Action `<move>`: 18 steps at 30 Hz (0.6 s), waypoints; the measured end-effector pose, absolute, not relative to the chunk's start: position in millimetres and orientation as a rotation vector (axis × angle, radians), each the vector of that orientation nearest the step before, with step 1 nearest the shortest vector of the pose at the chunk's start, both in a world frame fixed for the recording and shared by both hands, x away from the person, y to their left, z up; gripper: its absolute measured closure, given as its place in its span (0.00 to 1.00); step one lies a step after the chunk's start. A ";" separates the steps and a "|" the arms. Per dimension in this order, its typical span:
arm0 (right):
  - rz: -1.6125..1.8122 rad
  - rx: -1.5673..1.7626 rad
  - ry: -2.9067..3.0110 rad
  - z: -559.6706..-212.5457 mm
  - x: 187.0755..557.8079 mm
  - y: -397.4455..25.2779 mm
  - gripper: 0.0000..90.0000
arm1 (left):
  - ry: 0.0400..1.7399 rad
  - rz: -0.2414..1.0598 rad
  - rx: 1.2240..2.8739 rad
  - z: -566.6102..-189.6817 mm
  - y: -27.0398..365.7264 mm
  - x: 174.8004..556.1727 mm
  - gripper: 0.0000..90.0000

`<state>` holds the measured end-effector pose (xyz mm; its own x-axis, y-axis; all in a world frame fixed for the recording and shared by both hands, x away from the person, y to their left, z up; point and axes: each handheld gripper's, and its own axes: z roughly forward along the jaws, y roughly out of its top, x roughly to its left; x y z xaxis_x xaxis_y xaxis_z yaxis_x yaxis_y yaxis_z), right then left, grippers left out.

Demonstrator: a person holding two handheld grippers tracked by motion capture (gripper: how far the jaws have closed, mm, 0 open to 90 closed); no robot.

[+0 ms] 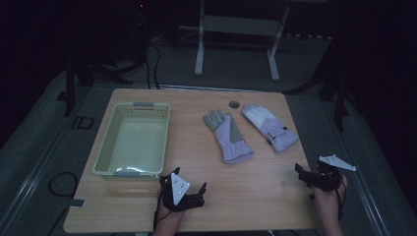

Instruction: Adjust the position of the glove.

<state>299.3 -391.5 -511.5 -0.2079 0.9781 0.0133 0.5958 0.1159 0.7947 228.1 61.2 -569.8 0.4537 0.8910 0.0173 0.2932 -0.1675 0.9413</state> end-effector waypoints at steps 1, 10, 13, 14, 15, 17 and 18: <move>0.954 1.525 1.885 -508.3 300.4 -392.0 0.15 | 1.027 0.748 1.702 -569.9 61.1 228.1 0.00; 0.978 1.495 1.840 -473.9 306.7 -382.7 0.12 | 1.023 0.749 1.708 -569.8 60.8 228.2 0.00; 0.978 1.466 1.845 -463.8 309.5 -377.5 0.14 | 1.023 0.747 1.708 -569.8 61.0 228.0 0.00; 0.998 1.460 1.857 -460.6 310.4 -376.3 0.16 | 1.022 0.748 1.706 -569.9 60.9 228.1 0.00; 1.013 1.459 1.863 -456.7 312.1 -374.8 0.15 | 1.022 0.748 1.705 -569.9 61.0 228.0 0.00; 1.020 1.442 1.870 -451.2 314.1 -371.7 0.16 | 1.022 0.746 1.704 -570.0 61.0 228.1 0.00; 1.011 1.429 1.868 -448.0 315.1 -369.1 0.16 | 1.022 0.746 1.703 -570.0 61.0 228.1 0.00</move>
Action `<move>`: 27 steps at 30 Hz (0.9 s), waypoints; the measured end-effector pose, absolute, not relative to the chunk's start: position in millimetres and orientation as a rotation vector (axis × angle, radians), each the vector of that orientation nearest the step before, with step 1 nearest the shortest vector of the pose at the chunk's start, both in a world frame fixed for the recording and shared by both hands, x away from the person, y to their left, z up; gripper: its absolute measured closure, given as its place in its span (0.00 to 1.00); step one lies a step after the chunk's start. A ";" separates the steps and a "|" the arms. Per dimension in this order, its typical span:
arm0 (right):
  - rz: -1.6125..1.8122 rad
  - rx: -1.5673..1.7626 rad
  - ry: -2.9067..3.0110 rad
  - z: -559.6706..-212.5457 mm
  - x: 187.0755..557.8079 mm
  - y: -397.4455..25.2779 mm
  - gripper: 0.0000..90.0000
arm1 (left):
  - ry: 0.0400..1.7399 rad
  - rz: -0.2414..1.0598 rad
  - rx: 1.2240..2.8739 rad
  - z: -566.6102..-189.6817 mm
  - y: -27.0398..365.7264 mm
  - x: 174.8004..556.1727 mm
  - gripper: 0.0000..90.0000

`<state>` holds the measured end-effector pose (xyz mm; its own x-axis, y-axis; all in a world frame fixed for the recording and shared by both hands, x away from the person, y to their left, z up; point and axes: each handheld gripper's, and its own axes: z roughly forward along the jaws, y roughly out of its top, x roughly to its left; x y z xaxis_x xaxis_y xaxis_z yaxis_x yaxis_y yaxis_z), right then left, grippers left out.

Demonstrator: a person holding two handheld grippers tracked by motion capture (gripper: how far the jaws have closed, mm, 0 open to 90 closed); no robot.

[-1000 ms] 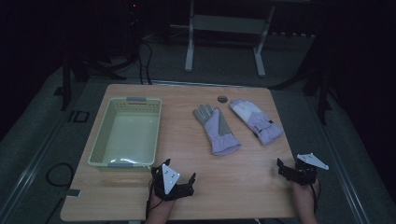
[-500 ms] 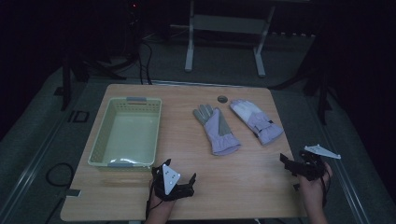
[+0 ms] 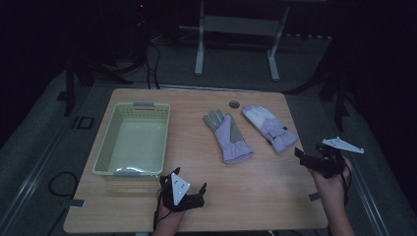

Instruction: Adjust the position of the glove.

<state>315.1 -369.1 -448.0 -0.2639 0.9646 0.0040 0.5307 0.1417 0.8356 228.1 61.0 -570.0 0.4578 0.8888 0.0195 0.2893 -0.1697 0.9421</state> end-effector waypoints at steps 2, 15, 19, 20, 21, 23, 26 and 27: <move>1.019 1.398 1.880 -441.4 317.2 -364.4 0.16 | 1.021 0.747 1.706 -569.9 60.9 228.0 0.00; 1.051 1.325 1.916 -406.4 335.3 -337.8 0.21 | 1.016 0.747 1.706 -569.9 61.4 228.1 0.00; 1.044 1.318 1.931 -402.8 341.1 -331.1 0.22 | 1.017 0.744 1.705 -570.0 61.5 228.3 0.00; 1.040 1.310 1.934 -401.7 342.8 -328.7 0.22 | 1.016 0.742 1.707 -569.9 61.5 228.4 0.00; 1.036 1.306 1.941 -400.4 344.4 -326.2 0.22 | 1.017 0.743 1.706 -569.9 61.5 228.3 0.00; 1.053 1.290 1.952 -396.4 349.6 -320.2 0.23 | 1.016 0.742 1.706 -569.9 61.5 228.3 0.00; 1.058 1.283 1.961 -393.3 353.3 -315.4 0.24 | 1.015 0.740 1.707 -569.9 61.6 228.4 0.00; 1.061 1.277 1.965 -391.7 355.1 -312.7 0.24 | 1.015 0.741 1.707 -569.9 61.6 228.4 0.00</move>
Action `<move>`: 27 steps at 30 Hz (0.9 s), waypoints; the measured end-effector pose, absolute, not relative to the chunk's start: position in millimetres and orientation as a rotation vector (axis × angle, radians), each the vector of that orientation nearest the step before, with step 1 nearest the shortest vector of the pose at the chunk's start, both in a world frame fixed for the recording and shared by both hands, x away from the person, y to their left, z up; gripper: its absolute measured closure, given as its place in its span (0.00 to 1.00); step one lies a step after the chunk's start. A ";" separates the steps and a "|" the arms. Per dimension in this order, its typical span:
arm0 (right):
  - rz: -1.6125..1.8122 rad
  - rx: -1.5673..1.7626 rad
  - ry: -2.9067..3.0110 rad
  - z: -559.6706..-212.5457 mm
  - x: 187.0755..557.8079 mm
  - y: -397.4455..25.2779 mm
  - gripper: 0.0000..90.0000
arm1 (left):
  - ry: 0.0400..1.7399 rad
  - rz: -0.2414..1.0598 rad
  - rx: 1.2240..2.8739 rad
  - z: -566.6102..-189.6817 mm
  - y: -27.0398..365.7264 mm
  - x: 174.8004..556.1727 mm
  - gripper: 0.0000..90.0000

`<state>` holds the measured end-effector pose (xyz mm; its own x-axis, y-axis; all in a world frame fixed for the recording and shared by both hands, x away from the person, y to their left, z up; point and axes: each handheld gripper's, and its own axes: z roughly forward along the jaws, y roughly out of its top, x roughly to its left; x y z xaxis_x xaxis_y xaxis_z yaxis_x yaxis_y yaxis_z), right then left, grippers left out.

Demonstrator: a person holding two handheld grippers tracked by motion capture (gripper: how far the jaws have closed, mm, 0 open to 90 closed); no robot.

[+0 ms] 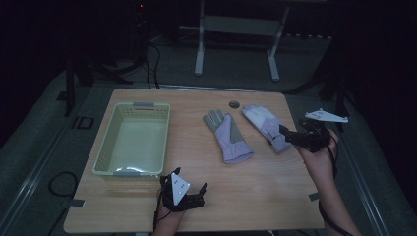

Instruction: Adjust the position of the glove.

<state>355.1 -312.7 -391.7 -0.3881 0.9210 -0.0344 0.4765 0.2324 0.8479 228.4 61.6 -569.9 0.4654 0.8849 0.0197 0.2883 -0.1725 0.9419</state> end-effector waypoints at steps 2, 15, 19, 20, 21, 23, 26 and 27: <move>1.067 1.254 1.983 -387.0 360.1 -302.6 0.25 | 1.014 0.739 1.708 -569.9 61.6 228.5 0.00; 1.081 1.178 2.084 -393.5 383.2 -260.3 0.29 | 1.010 0.730 1.707 -570.0 61.8 228.5 0.00; 1.060 1.171 2.130 -402.5 392.5 -244.7 0.29 | 1.009 0.730 1.708 -570.0 61.8 228.5 0.00; 1.058 1.168 2.142 -404.9 395.0 -240.7 0.30 | 1.008 0.729 1.708 -570.0 61.8 228.5 0.00; 1.052 1.168 2.159 -407.5 397.6 -236.9 0.30 | 1.008 0.727 1.710 -569.9 62.0 228.5 0.00; 1.054 1.165 2.185 -413.2 403.0 -230.3 0.33 | 1.007 0.726 1.710 -569.9 62.1 228.5 0.00; 1.043 1.160 2.228 -423.4 411.1 -221.1 0.34 | 1.005 0.726 1.711 -569.8 62.2 228.3 0.00; 1.035 1.160 2.239 -426.9 413.6 -218.1 0.34 | 1.006 0.726 1.706 -569.9 62.0 228.4 0.00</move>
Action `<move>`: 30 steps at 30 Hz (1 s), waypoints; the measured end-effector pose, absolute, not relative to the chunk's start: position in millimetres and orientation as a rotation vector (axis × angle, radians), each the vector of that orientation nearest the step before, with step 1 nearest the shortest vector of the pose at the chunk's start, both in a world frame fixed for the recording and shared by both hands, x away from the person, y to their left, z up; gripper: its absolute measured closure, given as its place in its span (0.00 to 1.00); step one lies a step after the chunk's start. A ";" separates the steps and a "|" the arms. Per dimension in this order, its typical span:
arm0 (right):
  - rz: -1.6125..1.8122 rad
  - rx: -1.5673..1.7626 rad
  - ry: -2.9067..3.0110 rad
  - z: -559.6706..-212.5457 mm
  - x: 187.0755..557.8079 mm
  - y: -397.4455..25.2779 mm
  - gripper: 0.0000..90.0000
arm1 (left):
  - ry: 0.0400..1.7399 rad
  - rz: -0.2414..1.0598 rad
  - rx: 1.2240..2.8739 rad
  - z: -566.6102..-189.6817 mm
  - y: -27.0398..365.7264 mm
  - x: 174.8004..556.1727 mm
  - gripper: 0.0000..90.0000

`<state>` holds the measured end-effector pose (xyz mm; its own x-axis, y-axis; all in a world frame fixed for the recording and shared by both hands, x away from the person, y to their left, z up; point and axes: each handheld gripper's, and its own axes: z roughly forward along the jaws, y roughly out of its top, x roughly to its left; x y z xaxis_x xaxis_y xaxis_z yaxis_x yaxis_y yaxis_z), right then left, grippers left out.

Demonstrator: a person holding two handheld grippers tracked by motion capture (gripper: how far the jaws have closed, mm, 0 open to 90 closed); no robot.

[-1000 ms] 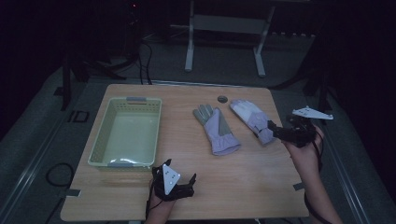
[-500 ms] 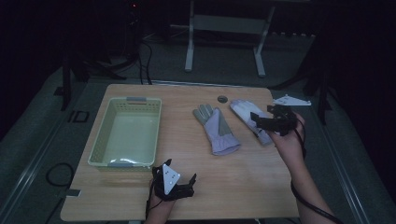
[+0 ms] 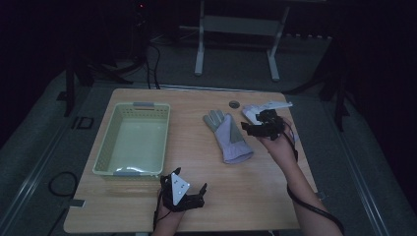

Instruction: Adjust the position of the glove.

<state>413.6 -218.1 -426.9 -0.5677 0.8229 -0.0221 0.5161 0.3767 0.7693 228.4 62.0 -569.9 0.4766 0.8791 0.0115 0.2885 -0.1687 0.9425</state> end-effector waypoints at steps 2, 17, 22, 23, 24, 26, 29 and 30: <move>1.017 1.159 2.266 -434.3 418.1 -212.2 0.34 | 1.005 0.723 1.707 -569.9 62.1 228.4 0.00; 0.901 1.227 2.360 -491.6 449.1 -194.6 0.43 | 0.997 0.710 1.709 -570.0 62.6 228.7 0.00; 0.873 1.246 2.374 -503.7 454.4 -194.4 0.46 | 0.996 0.709 1.709 -570.0 62.7 228.7 0.00; 0.868 1.251 2.382 -505.8 455.2 -194.5 0.46 | 0.996 0.708 1.709 -570.0 62.6 228.7 0.00; 0.864 1.256 2.385 -509.0 456.3 -194.5 0.46 | 0.996 0.708 1.709 -569.9 62.7 228.7 0.00; 0.849 1.264 2.403 -515.1 457.7 -194.0 0.47 | 0.996 0.708 1.709 -570.0 62.7 228.7 0.00; 0.829 1.258 2.426 -523.6 459.3 -192.2 0.48 | 0.997 0.707 1.710 -570.0 62.6 228.8 0.00; 0.812 1.254 2.429 -526.7 459.7 -191.2 0.50 | 0.996 0.708 1.709 -570.0 62.6 228.7 0.00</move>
